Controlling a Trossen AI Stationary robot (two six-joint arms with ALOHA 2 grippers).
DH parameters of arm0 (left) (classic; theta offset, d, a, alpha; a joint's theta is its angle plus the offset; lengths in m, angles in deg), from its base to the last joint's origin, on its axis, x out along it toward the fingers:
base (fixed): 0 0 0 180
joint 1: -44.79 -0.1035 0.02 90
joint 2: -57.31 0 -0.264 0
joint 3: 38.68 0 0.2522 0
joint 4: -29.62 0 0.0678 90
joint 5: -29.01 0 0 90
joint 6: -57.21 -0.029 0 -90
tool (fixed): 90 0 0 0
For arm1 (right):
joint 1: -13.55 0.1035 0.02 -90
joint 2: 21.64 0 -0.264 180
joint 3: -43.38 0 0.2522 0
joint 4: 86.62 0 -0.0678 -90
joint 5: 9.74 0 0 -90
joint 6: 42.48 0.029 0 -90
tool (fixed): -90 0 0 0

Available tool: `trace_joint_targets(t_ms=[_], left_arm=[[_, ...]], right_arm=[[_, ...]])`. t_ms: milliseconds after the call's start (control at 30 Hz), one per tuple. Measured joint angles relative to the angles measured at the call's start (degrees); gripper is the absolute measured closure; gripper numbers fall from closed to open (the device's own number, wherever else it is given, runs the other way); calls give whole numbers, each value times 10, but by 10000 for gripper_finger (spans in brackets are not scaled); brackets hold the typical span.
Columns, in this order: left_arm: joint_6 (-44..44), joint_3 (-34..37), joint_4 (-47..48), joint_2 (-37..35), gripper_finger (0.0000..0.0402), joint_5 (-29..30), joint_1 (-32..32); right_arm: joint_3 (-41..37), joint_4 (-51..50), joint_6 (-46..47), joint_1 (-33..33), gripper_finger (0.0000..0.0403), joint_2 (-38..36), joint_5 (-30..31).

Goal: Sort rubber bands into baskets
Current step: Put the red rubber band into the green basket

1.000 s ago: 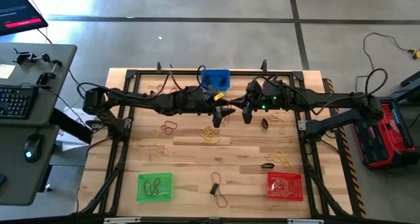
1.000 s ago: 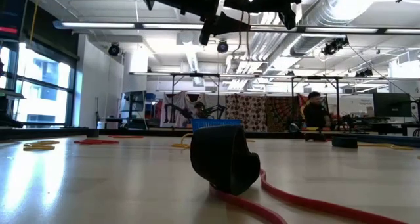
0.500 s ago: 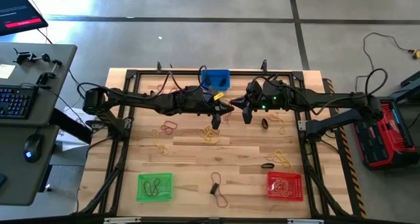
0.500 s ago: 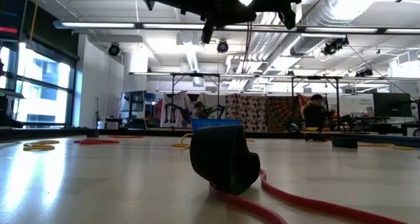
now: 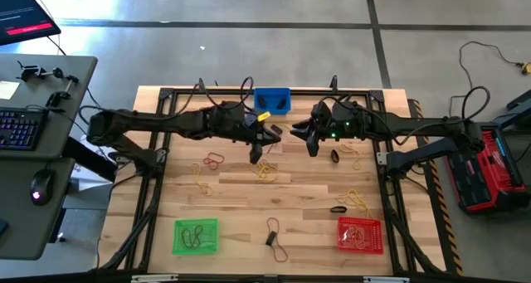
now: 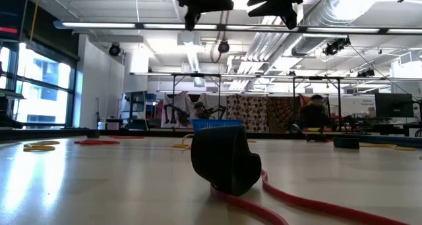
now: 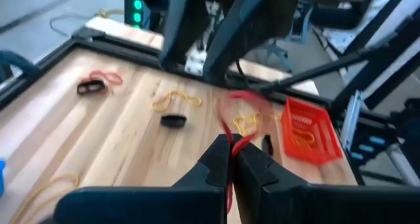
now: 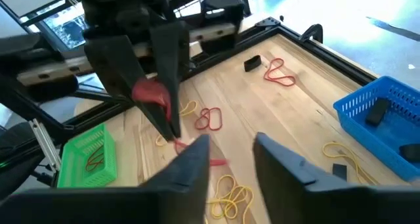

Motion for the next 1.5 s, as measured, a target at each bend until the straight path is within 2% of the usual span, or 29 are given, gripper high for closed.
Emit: trace_joint_targets(t_ms=[133,267,433,633,867,1200,1333,1500], left_arm=[[5,0,60,-33,401,-19,10],[20,0,120,-69,401,-39,37],[78,0,184,-111,401,-36,96],[187,0,238,-124,401,31,199],[304,0,278,-118,401,82,335],[456,1,366,-103,401,145,505],[486,3,409,-75,401,156,541],[509,24,405,-42,401,156,560]], right_arm=[[0,5,-11,-4,232,0,0],[0,-3,-34,-7,220,0,-5],[0,-20,-65,-8,252,0,-40],[0,-42,-105,-7,321,0,-74],[0,-48,-104,-4,396,0,-78],[0,-52,-69,27,401,0,-77],[0,-53,-65,50,402,0,-56],[0,-53,-57,69,402,0,-32]])
